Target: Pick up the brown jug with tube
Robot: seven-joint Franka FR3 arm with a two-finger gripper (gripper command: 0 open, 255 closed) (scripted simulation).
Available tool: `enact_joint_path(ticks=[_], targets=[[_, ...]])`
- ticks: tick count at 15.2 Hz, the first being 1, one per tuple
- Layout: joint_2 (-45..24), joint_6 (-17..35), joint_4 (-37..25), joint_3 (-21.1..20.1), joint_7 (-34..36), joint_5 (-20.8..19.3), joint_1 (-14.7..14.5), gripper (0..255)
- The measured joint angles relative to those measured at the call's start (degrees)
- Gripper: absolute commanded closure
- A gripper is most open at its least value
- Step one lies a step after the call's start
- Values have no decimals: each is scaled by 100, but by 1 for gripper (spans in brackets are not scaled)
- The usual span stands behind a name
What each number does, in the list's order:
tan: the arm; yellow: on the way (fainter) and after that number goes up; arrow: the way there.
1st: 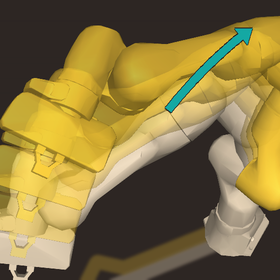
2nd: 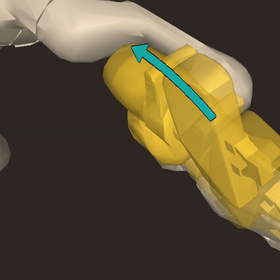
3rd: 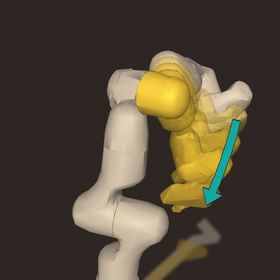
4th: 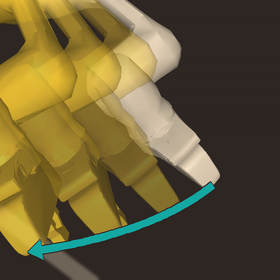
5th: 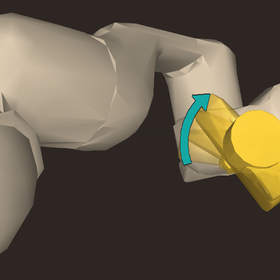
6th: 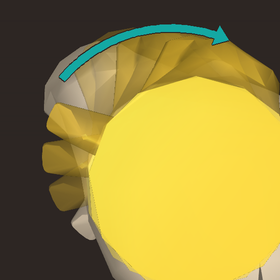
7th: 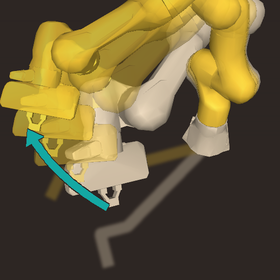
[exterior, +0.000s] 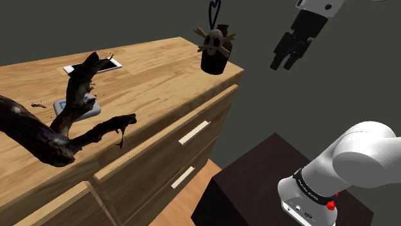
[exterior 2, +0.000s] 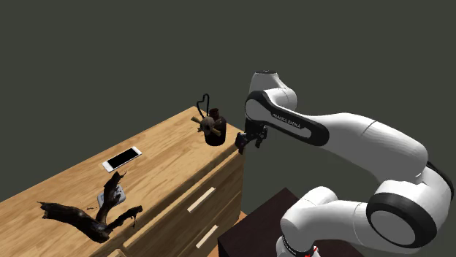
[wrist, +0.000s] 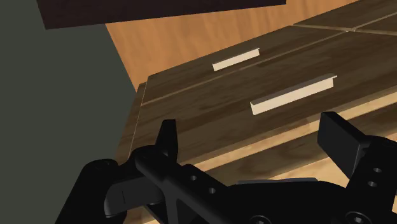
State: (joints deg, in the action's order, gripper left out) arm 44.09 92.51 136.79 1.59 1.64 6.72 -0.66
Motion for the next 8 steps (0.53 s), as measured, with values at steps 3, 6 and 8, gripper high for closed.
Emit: enact_joint_path(ticks=[3, 6, 8], targets=[[-373, -45, -349, -3, -51, -80, -9, 0], [-1151, -159, -1079, -79, -92, -223, -49, 0], [-1700, -294, -1643, -100, -157, -353, -57, 0]])
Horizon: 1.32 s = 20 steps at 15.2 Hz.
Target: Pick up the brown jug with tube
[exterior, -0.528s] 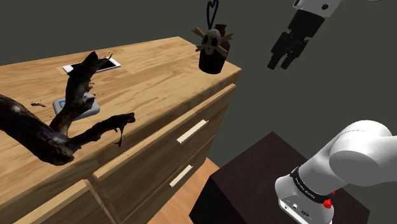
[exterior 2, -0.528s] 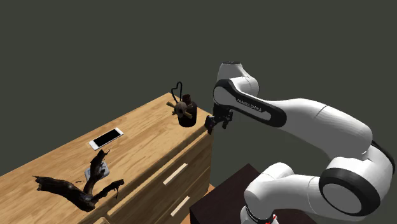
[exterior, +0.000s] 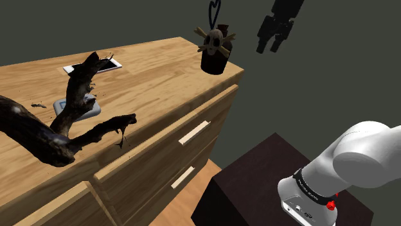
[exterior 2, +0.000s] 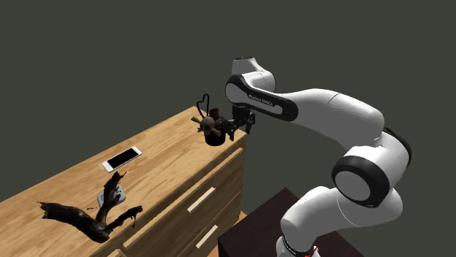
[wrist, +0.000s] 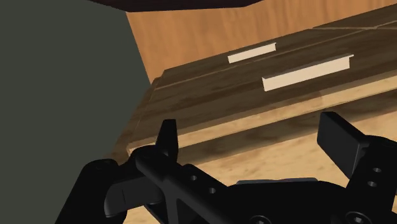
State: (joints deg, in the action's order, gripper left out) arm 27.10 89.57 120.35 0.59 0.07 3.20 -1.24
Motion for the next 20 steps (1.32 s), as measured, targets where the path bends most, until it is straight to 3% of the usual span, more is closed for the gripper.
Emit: enact_joint_path(ticks=[7, 11, 19, 20], targets=[[-1979, -773, -2343, -174, -123, -461, -73, 0], [-3217, -1433, -4016, -279, -182, -763, -163, 0], [-3284, -970, -3568, -283, -178, -815, -168, 0], [-3287, -928, -3529, -285, -169, -814, -171, 255]])
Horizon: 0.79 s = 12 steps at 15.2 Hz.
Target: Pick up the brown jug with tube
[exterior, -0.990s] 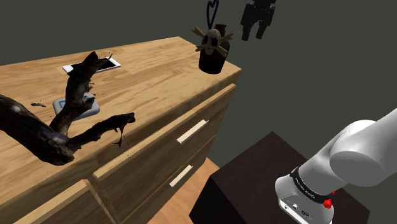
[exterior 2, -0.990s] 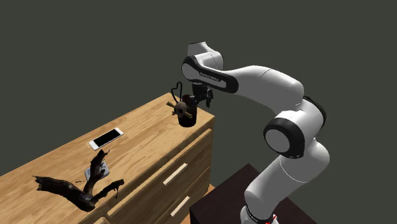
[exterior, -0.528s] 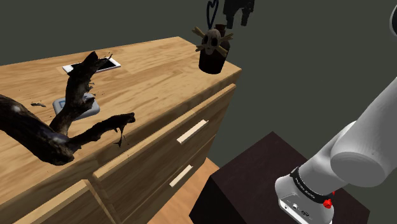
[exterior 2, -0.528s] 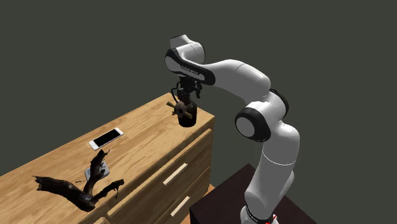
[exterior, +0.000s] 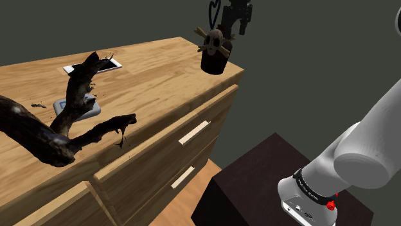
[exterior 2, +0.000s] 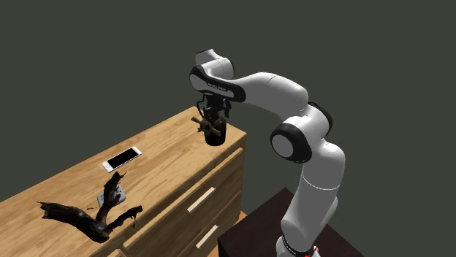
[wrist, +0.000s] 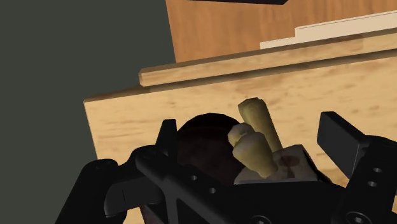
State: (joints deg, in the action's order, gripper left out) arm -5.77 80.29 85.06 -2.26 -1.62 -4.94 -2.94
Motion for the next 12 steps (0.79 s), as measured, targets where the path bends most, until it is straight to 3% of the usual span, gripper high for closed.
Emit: enact_joint_path(ticks=[12], targets=[[-16, -57, -67, -3, -1, 0, -4, 255]])
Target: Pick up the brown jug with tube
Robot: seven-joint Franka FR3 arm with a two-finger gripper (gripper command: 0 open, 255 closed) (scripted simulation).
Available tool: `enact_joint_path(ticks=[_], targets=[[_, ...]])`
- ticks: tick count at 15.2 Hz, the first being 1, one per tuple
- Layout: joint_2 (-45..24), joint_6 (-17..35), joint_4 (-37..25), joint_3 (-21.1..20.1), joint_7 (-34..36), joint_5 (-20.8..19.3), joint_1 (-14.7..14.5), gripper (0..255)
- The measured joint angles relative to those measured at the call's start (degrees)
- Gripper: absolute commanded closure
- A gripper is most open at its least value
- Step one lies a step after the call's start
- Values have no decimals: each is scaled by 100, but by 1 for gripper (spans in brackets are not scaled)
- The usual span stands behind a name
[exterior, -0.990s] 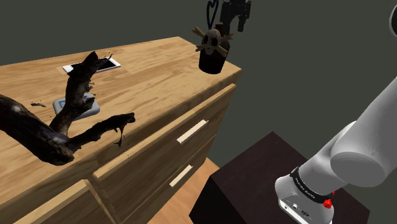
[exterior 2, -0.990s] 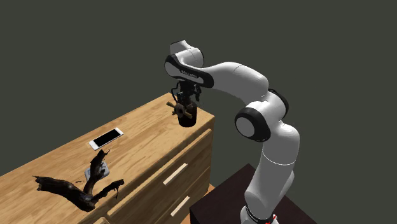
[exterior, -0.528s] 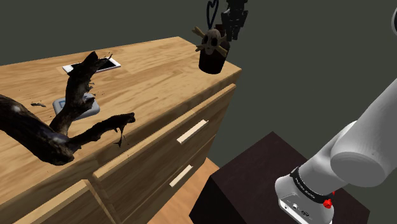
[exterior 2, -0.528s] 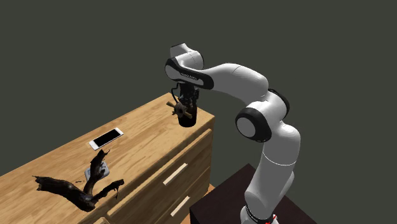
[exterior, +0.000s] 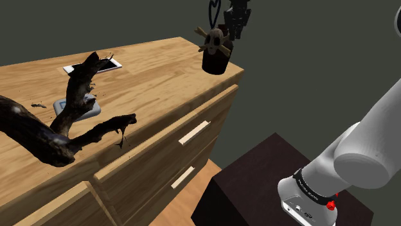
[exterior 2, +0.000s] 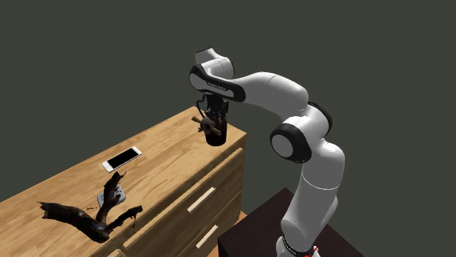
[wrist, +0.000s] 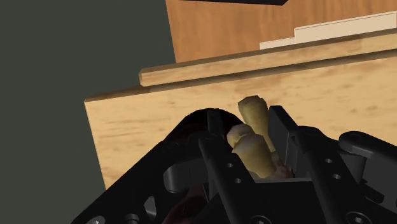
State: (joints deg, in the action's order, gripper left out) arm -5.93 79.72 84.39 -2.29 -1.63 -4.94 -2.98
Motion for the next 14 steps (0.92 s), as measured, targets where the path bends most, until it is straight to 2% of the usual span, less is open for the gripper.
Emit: enact_joint_path(ticks=[14], targets=[[-486, -1241, -1714, -8, -77, -45, -32, 255]])
